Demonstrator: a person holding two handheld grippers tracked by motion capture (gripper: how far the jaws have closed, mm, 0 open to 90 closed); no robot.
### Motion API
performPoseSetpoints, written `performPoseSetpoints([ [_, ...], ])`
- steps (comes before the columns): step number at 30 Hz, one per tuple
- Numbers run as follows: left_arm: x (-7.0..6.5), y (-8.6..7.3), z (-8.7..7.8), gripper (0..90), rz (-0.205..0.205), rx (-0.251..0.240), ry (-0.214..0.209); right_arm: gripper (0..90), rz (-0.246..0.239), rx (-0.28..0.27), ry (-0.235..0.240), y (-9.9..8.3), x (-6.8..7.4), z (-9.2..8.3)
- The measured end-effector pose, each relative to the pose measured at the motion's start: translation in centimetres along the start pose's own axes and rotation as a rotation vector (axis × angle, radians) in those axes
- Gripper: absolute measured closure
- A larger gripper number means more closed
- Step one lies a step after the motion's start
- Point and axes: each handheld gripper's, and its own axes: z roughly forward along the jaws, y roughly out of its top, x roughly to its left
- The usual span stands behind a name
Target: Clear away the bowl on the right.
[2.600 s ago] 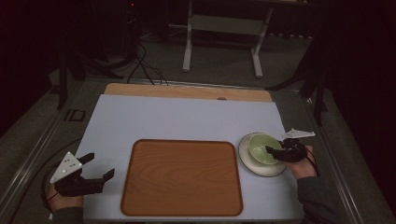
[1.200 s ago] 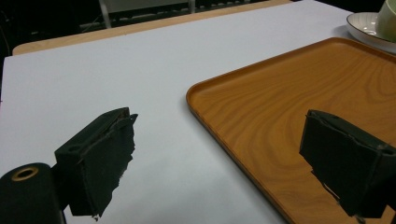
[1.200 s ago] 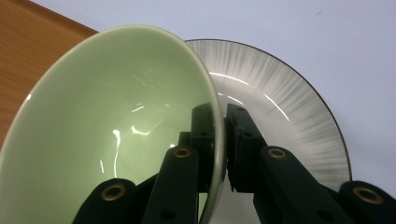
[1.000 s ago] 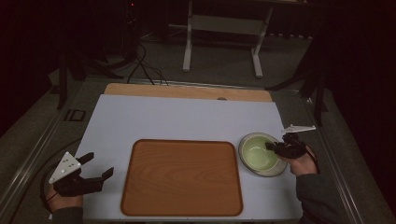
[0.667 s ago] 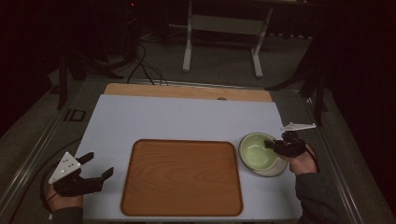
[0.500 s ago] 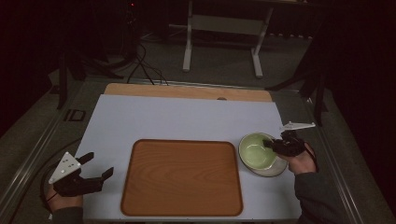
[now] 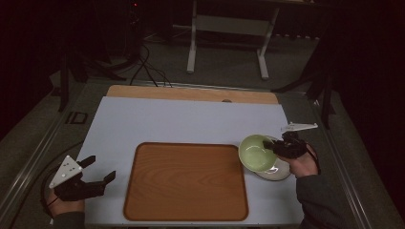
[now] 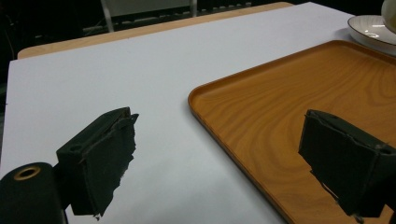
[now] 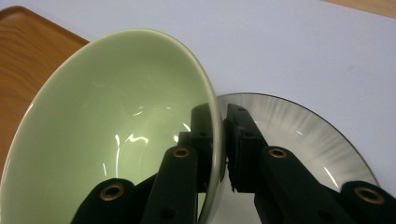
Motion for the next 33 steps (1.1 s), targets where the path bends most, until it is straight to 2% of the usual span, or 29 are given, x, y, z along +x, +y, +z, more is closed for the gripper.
performPoseSetpoints([
  [33,0.0,0.0,-0.1,10.3,-0.001,-0.004,0.005,81.6,-0.047,-0.005,0.076,0.9,3.3,2.2],
])
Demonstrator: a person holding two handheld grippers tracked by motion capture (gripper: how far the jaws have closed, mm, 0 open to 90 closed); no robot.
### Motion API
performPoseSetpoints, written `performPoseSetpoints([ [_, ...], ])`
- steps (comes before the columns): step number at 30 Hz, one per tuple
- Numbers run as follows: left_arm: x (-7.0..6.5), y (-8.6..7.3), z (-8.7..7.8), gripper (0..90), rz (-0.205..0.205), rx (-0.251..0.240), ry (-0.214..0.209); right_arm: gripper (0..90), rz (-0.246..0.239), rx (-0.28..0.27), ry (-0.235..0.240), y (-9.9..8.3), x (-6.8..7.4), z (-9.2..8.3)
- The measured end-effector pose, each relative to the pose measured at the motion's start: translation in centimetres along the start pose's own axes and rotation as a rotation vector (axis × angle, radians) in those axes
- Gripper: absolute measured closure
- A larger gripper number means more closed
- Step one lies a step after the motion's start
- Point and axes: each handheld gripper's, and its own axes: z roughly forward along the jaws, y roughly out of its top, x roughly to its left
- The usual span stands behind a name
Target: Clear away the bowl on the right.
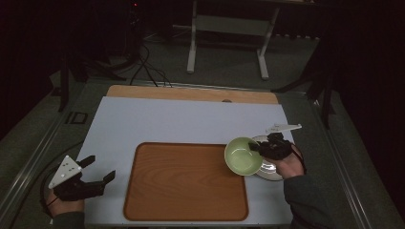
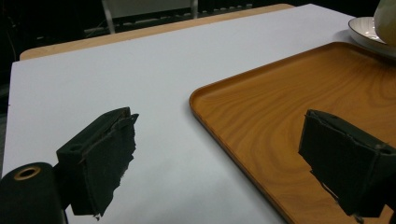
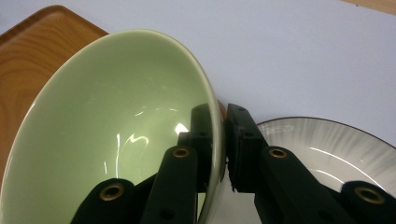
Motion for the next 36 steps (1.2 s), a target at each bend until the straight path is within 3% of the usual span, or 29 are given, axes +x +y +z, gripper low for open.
performPoseSetpoints([
  [20,0.0,0.0,-0.1,10.3,0.001,-0.005,0.003,81.5,-0.020,-0.015,0.049,1.4,1.8,1.3],
  [36,0.0,0.0,-0.1,10.3,0.004,-0.006,0.006,81.5,-0.020,-0.014,0.086,1.1,2.9,2.4],
])
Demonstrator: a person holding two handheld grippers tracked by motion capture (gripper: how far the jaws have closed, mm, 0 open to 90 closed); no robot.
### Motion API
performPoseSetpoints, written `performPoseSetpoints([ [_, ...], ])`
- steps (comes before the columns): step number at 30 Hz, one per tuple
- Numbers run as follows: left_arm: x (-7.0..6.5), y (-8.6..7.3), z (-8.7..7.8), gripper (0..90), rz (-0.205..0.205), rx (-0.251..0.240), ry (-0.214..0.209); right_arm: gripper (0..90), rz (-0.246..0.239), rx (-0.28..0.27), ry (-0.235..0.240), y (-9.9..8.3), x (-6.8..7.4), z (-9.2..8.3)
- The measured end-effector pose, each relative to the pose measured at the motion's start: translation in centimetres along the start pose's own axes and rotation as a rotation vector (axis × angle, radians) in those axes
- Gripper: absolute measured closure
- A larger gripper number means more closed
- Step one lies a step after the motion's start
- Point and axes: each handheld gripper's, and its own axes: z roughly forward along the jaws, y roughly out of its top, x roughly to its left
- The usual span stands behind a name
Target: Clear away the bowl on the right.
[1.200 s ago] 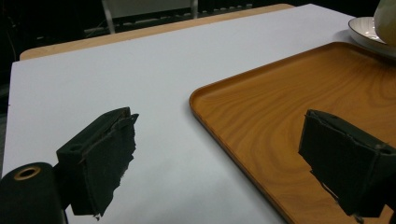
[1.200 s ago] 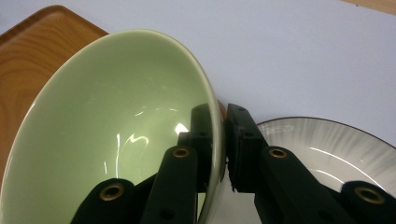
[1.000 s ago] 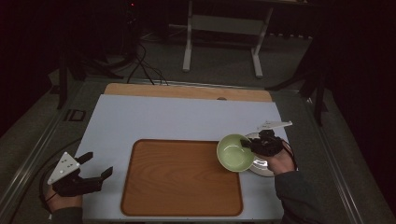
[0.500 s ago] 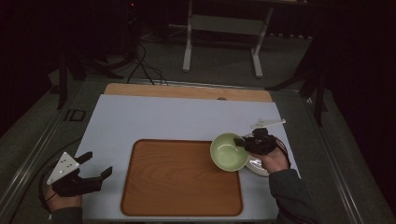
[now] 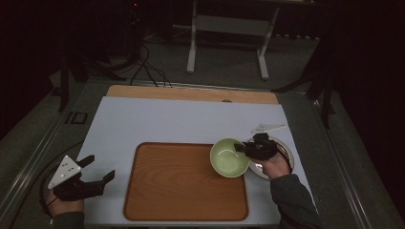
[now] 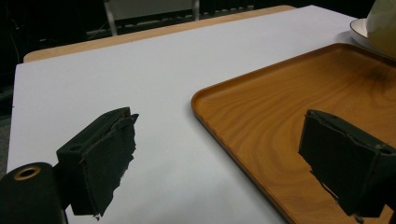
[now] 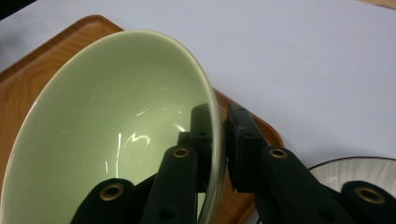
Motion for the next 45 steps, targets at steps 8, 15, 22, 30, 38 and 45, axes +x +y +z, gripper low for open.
performPoseSetpoints([
  [8,0.0,0.0,0.0,10.3,0.000,-0.002,0.002,81.4,-0.004,0.006,0.016,-0.2,0.5,0.7],
  [15,0.0,0.0,-0.1,10.4,0.000,-0.004,0.004,81.4,-0.017,0.012,0.034,0.0,1.2,1.4],
  [22,0.0,0.0,-0.1,10.4,0.000,-0.006,0.004,81.4,-0.024,0.010,0.058,0.3,2.1,2.2],
  [30,0.0,0.0,-0.1,10.4,0.000,-0.008,0.004,81.4,-0.039,0.014,0.079,0.7,3.0,3.0],
  [38,0.0,0.0,-0.1,10.4,0.000,-0.010,0.004,81.4,-0.050,0.013,0.097,1.1,3.9,3.5],
  [45,0.0,0.0,-0.1,10.5,0.000,-0.010,0.005,81.4,-0.060,0.020,0.110,1.3,4.4,4.1],
])
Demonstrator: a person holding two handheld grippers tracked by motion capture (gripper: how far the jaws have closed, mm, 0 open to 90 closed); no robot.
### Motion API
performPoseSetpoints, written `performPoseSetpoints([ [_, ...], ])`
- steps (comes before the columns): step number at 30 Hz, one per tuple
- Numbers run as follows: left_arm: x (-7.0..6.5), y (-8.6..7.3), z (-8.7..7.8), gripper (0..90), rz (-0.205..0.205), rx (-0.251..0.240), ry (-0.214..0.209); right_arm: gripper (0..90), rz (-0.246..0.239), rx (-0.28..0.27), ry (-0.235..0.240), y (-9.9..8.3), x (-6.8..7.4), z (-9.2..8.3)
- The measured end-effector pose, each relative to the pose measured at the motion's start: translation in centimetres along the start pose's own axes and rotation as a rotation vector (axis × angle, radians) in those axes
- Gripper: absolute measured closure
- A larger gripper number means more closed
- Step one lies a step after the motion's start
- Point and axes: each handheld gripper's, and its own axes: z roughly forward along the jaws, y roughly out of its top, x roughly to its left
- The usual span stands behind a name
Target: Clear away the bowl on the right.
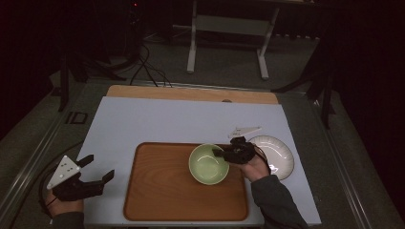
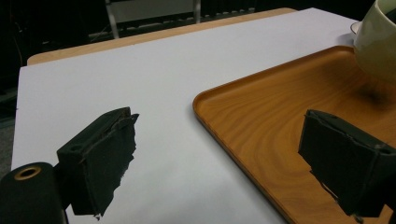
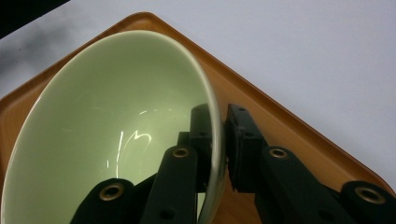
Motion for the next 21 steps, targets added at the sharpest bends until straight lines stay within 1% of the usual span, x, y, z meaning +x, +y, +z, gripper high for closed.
performPoseSetpoints([
  [15,0.0,0.0,0.0,10.4,-0.001,-0.004,0.003,81.4,-0.014,0.001,0.023,0.5,0.7,1.0],
  [21,0.0,0.0,-0.1,10.4,-0.002,-0.005,0.004,81.3,-0.020,0.012,0.030,0.5,1.1,1.5],
])
